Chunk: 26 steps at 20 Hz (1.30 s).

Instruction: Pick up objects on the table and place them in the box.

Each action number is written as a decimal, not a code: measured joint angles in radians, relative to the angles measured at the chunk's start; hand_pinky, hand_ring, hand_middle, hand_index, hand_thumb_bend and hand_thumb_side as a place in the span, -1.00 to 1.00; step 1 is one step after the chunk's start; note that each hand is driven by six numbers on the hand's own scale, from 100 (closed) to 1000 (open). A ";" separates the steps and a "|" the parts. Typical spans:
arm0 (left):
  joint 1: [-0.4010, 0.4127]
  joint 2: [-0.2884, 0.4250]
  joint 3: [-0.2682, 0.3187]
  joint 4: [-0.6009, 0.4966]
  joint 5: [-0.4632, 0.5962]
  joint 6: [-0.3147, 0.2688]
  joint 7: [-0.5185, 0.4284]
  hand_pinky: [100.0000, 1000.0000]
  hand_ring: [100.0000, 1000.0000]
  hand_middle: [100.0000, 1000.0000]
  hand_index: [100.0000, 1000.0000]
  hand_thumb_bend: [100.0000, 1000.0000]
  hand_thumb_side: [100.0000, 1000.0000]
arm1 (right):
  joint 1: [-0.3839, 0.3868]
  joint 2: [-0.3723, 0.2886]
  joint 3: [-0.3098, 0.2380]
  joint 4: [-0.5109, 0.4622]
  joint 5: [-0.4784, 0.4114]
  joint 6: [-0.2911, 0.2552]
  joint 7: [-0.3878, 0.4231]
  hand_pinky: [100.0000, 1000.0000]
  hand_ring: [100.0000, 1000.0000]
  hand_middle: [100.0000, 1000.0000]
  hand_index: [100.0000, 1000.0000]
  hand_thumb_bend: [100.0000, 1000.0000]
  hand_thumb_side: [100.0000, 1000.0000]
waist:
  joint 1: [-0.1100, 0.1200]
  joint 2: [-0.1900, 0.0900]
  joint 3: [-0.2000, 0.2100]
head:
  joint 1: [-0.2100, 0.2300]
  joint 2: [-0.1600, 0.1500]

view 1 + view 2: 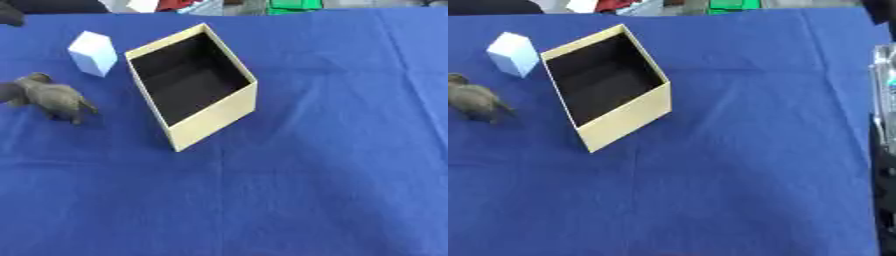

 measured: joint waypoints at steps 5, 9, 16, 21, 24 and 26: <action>-0.015 0.000 -0.015 0.016 -0.015 -0.027 -0.061 0.62 0.63 0.64 0.81 0.36 0.33 | 0.000 0.000 0.000 0.000 -0.003 -0.001 0.001 0.72 0.88 0.46 0.89 -1.00 0.54 | 0.001 0.000 -0.002 | 0.020 -0.008; -0.037 0.000 -0.032 0.033 -0.049 -0.044 -0.097 0.63 0.65 0.66 0.84 0.42 0.32 | 0.000 0.000 0.000 0.000 -0.004 -0.002 0.003 0.72 0.88 0.46 0.88 -1.00 0.54 | 0.001 0.000 -0.004 | 0.033 -0.009; -0.081 -0.015 -0.068 0.097 -0.133 -0.058 -0.127 0.64 0.66 0.60 0.84 0.39 0.21 | 0.000 0.001 0.006 0.000 -0.005 -0.002 0.005 0.72 0.89 0.46 0.89 -1.00 0.54 | 0.004 0.000 -0.009 | 0.048 -0.010; -0.121 -0.045 -0.090 0.177 -0.184 -0.069 -0.128 0.62 0.66 0.59 0.88 0.04 -0.06 | 0.000 0.001 0.006 0.000 -0.007 -0.002 0.006 0.72 0.89 0.46 0.89 -1.00 0.54 | 0.004 0.000 -0.014 | 0.051 -0.017; -0.139 -0.063 -0.100 0.223 -0.199 -0.078 -0.130 0.59 0.65 0.64 0.91 -0.15 -0.26 | 0.000 0.002 0.006 0.000 -0.009 -0.002 0.006 0.72 0.89 0.46 0.89 -1.00 0.54 | 0.004 0.000 -0.015 | 0.054 -0.018; -0.147 -0.071 -0.105 0.246 -0.204 -0.080 -0.132 0.59 0.65 0.64 0.91 -0.16 -0.28 | 0.000 0.002 0.006 0.000 -0.011 -0.002 0.006 0.72 0.89 0.46 0.89 -1.00 0.54 | 0.004 0.000 -0.015 | 0.055 -0.018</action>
